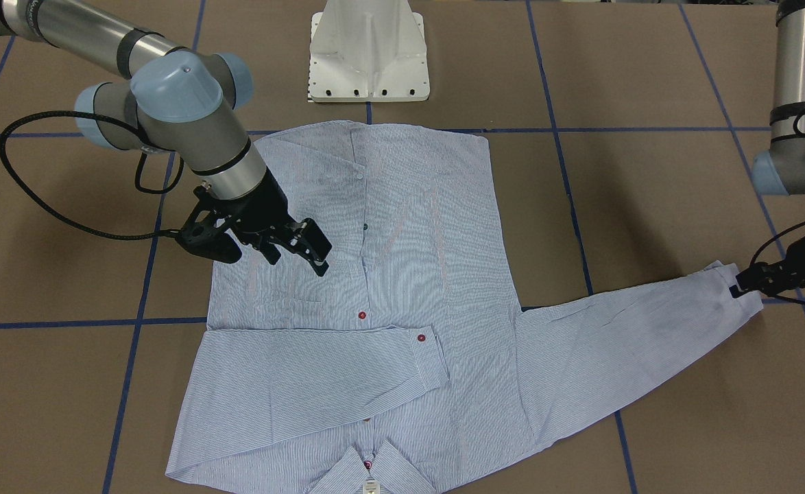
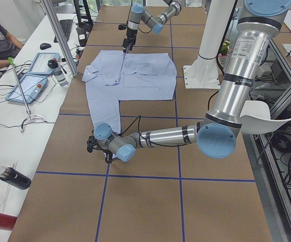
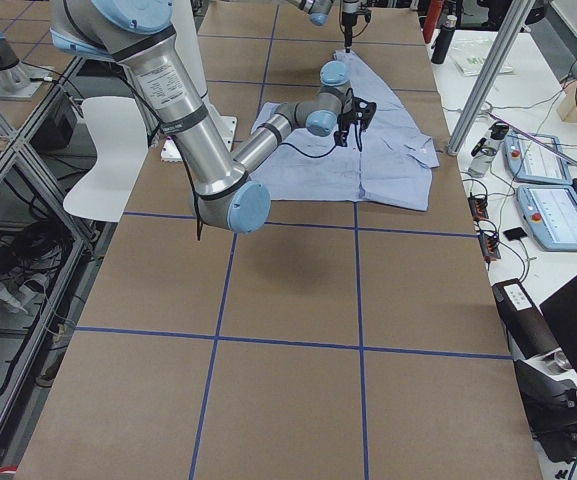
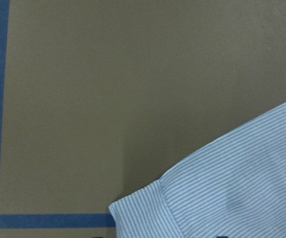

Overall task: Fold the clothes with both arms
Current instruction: 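Release the sleeve with the right gripper while the left gripper grasps the other cuff, then fold the sleeve with the left gripper toward the collar while the right arm withdraws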

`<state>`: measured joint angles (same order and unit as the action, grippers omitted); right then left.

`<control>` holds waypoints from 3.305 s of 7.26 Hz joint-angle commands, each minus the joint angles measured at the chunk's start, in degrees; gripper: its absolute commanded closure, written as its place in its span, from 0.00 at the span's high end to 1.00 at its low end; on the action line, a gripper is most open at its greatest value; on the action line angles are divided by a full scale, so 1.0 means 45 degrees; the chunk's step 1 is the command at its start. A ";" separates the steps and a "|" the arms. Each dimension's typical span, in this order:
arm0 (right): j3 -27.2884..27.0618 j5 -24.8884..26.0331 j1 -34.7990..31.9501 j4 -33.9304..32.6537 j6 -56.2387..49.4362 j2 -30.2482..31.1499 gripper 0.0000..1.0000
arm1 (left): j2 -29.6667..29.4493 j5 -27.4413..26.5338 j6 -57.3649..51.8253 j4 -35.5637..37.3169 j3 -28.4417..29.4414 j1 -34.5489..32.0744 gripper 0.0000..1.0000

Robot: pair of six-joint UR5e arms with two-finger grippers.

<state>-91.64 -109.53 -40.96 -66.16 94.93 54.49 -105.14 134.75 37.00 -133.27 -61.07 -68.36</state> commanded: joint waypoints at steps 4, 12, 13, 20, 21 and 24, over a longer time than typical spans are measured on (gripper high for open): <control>-0.0006 0.0529 0.0176 -0.0005 -0.0001 -0.0039 1.00 | -0.0113 -0.0003 -0.0001 -0.0014 0.0272 0.0113 0.17; -0.1566 0.0164 -0.0386 0.0093 -0.1458 0.1889 1.00 | -0.1295 0.0975 0.7538 0.0279 -0.4353 0.1061 0.00; -0.1781 -0.0227 -0.0893 0.0112 -0.1814 0.2590 1.00 | -0.2425 0.0432 0.9743 0.0279 -0.4377 0.2114 0.00; -0.2037 -0.1969 -0.2988 0.0307 -0.5411 0.5156 1.00 | -0.9544 -0.3323 1.5642 0.1471 -0.1077 0.5640 0.00; -0.2056 -0.1930 -0.2968 0.0308 -0.5411 0.5156 1.00 | -1.0088 -0.3671 1.6011 0.1432 -0.0497 0.5660 0.00; -0.2037 -0.1891 -0.2948 0.0308 -0.5391 0.5137 1.00 | -1.0795 -0.4085 1.6560 0.1412 0.0017 0.5894 0.00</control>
<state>-100.85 -118.07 -54.25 -64.78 70.65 77.62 -152.70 116.64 110.41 -126.88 -61.44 -42.19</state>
